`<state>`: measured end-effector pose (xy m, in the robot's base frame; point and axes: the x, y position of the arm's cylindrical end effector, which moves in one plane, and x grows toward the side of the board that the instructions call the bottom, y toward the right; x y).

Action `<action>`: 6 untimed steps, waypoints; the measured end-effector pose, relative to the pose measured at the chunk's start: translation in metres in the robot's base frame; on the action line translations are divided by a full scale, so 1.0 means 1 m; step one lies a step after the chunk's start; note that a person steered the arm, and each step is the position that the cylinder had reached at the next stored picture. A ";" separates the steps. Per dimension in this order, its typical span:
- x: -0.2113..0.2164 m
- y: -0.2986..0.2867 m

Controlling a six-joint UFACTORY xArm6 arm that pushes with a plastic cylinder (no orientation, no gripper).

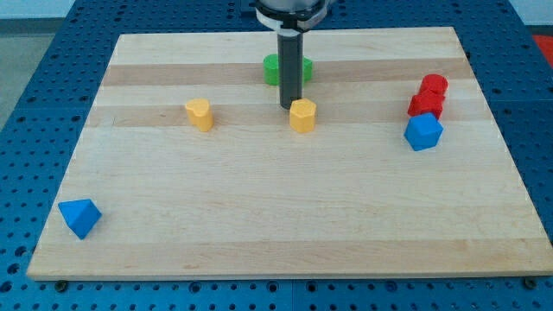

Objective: Place yellow hexagon towards the left of the red star

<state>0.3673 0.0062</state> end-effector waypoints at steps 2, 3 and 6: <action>0.020 -0.093; 0.039 -0.053; 0.039 0.062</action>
